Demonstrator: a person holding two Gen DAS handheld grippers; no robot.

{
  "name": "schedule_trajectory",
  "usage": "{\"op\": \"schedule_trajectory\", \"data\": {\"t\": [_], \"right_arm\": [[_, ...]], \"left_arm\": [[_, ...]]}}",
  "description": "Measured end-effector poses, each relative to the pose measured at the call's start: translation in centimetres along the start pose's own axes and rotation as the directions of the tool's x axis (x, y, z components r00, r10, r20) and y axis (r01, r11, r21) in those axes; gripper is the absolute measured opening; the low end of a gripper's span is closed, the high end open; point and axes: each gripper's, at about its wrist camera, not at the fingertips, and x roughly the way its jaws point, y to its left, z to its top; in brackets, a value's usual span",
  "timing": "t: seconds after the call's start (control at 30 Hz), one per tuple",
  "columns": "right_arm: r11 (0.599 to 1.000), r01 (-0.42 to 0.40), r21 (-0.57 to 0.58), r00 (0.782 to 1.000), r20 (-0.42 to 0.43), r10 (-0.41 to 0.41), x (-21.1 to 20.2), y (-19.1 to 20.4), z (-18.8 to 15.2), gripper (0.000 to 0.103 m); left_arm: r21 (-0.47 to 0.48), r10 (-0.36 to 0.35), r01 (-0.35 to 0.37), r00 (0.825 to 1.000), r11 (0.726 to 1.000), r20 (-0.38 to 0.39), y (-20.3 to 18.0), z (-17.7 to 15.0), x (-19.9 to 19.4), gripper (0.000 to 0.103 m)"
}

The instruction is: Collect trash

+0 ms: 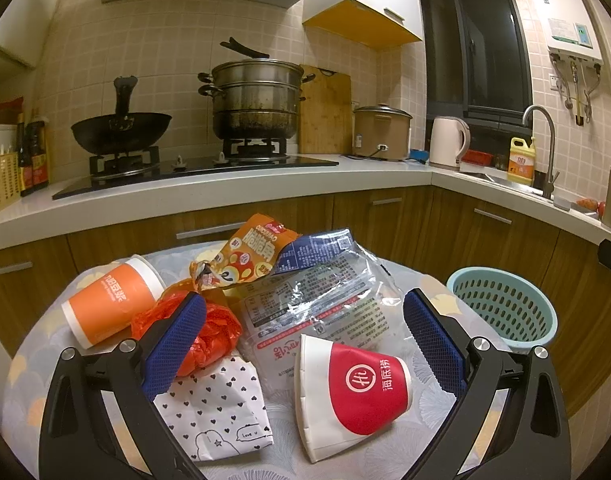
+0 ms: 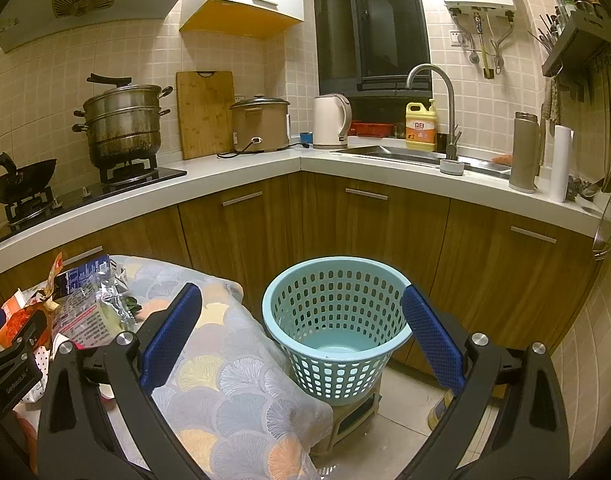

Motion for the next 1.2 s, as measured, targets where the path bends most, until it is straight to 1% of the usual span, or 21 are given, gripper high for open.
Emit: {"op": "schedule_trajectory", "data": {"t": [0.7, 1.03, 1.1, 1.2], "right_arm": [[1.000, -0.009, 0.002, 1.000, -0.011, 0.009, 0.4, 0.0, 0.1, 0.095], [1.000, -0.013, -0.013, 1.000, -0.016, 0.013, 0.4, 0.3, 0.1, 0.095], [0.999, -0.002, -0.033, 1.000, -0.004, 0.002, 0.1, 0.8, 0.3, 0.095], [0.997, -0.022, -0.070, 0.999, 0.031, 0.024, -0.7, 1.7, 0.4, 0.095]], "left_arm": [[0.000, -0.003, 0.003, 1.000, 1.000, -0.006, 0.1, -0.1, 0.2, 0.096], [-0.009, 0.019, -0.019, 1.000, 1.000, 0.013, 0.5, 0.1, -0.1, 0.096], [-0.022, 0.025, -0.025, 1.000, 0.999, 0.004, 1.1, 0.4, -0.2, 0.096], [-0.036, 0.039, -0.039, 0.999, 0.999, -0.011, 2.4, 0.9, -1.1, 0.096]]}}
